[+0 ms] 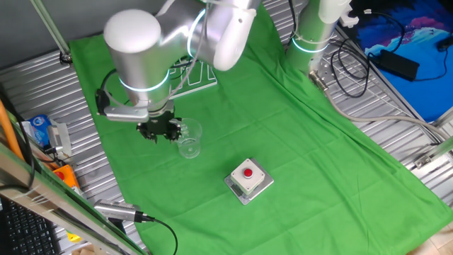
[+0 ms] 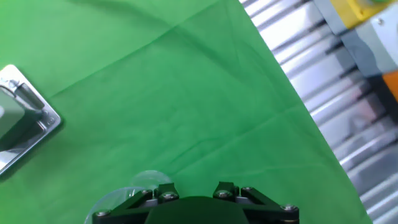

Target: Put the cup on the cup rack

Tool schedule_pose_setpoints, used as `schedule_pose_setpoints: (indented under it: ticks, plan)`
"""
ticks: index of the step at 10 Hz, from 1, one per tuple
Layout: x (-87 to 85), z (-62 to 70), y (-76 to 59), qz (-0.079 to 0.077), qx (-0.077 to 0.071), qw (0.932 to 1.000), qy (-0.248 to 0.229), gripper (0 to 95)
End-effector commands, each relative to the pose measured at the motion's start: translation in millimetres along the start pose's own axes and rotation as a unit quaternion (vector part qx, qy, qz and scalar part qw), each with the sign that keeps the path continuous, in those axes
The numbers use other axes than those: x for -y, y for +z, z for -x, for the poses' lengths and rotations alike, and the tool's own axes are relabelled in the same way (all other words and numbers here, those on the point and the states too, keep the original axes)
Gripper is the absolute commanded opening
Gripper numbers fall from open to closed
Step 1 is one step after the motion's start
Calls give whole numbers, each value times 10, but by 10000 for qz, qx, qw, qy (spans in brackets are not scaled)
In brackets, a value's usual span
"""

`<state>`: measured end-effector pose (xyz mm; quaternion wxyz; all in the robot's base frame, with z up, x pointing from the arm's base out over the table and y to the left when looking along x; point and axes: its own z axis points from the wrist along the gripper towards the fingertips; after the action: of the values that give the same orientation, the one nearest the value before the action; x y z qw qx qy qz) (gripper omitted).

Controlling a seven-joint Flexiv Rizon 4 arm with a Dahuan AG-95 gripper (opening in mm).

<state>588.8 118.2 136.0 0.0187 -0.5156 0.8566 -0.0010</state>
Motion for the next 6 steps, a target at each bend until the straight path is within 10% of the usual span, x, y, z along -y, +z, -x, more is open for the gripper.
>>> schedule_pose_setpoints:
  ticks: [1,6]
  plan:
    - [-13,-15,25,35,44,9999,-135,380]
    - [-20,-48,-88,76,20,9998,-156,380]
